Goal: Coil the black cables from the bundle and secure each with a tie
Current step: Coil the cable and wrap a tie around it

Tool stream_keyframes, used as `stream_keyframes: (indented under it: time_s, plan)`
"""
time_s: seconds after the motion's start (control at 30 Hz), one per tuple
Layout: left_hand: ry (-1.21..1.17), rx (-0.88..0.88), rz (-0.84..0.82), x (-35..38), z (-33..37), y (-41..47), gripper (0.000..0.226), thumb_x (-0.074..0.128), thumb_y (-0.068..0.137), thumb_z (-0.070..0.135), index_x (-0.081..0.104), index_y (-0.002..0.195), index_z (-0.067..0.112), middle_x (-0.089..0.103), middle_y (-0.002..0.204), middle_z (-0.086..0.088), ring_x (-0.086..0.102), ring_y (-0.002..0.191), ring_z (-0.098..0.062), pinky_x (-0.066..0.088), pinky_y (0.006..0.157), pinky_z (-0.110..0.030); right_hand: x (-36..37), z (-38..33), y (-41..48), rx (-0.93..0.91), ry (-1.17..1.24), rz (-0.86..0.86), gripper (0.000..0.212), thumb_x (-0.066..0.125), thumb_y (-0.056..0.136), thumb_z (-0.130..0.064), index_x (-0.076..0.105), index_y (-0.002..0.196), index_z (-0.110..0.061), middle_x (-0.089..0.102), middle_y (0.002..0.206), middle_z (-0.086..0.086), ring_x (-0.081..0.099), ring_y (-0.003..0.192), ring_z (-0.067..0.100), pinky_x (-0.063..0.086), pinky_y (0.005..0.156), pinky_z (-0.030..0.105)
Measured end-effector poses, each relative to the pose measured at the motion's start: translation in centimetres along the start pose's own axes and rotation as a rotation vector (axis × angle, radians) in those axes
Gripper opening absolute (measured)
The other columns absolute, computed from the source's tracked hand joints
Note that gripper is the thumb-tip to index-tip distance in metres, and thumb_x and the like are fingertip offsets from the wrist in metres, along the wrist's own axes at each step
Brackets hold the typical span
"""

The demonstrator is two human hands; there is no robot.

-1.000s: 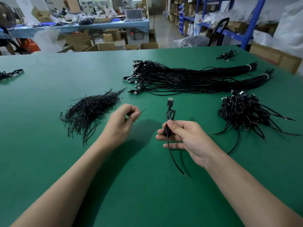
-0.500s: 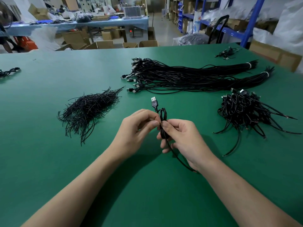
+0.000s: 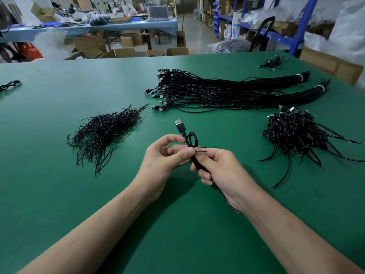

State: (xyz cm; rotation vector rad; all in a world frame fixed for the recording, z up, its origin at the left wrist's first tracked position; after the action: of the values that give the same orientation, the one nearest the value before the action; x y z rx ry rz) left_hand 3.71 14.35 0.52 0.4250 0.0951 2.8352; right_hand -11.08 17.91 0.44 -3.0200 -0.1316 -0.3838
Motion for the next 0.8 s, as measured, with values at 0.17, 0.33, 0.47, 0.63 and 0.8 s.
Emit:
stream_keyframes:
  time_s: [0.17,0.33,0.47,0.63,0.8]
  plan:
    - [-0.065,-0.062,-0.033,0.2,-0.5,-0.1,0.046,0.081,0.072,0.017,0.064,0.115,0.011,0.078,0.096,-0.013,0.075,0.085,-0.019,0.057,0.081,-0.026,-0.3,0.0,0.2,0.128,0.1,-0.066,0.021,0.059,0.099,-0.02,0.071,0.096,-0.004,0.062,0.069,0.005,0.037,0.046,0.004,0.032,0.042,0.014]
    - [-0.048,-0.147,-0.176,0.3,-0.4,-0.2,0.041,0.075,0.08,0.021,0.071,0.116,0.002,0.073,0.114,-0.021,0.069,0.09,-0.025,0.056,0.089,-0.03,-0.8,0.0,0.2,0.222,0.15,-0.136,0.027,0.064,0.085,-0.025,0.066,0.099,-0.002,0.062,0.069,0.007,0.036,0.042,0.002,0.031,0.04,0.012]
    - [-0.072,-0.18,-0.241,0.2,0.0,-0.3,0.029,0.072,0.084,0.019,0.076,0.112,0.01,0.074,0.11,-0.017,0.067,0.095,-0.025,0.056,0.088,-0.028,-0.5,0.0,0.1,0.226,0.166,-0.155,0.02,0.064,0.083,-0.024,0.067,0.089,-0.005,0.062,0.068,0.007,0.036,0.04,0.001,0.03,0.038,0.012]
    - [0.03,-0.051,-0.154,0.2,0.0,0.0,0.018,0.068,0.086,0.019,0.081,0.099,0.021,0.077,0.104,-0.009,0.07,0.102,-0.021,0.054,0.095,-0.031,0.0,-0.2,0.1,0.173,0.196,-0.101,0.028,0.067,0.077,-0.029,0.065,0.09,-0.005,0.066,0.069,0.005,0.04,0.042,0.002,0.033,0.038,0.012]
    - [0.144,0.065,-0.079,-0.1,0.5,0.0,0.01,0.075,0.086,0.02,0.077,0.095,0.016,0.078,0.099,-0.008,0.074,0.099,-0.017,0.055,0.088,-0.024,0.0,-0.3,0.2,0.067,0.103,-0.121,0.022,0.06,0.093,-0.026,0.07,0.097,-0.007,0.075,0.084,0.008,0.054,0.053,0.006,0.044,0.049,0.016]
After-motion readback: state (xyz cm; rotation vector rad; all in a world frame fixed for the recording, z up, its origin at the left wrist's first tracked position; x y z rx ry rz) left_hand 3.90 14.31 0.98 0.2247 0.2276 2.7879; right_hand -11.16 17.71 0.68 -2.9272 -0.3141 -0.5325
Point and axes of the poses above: each hand's wrist, its own y-axis towards the middle knuckle, its own x-axis out of the palm, z = x × y, the point moved 2 cm from there along y, towards the middle knuckle
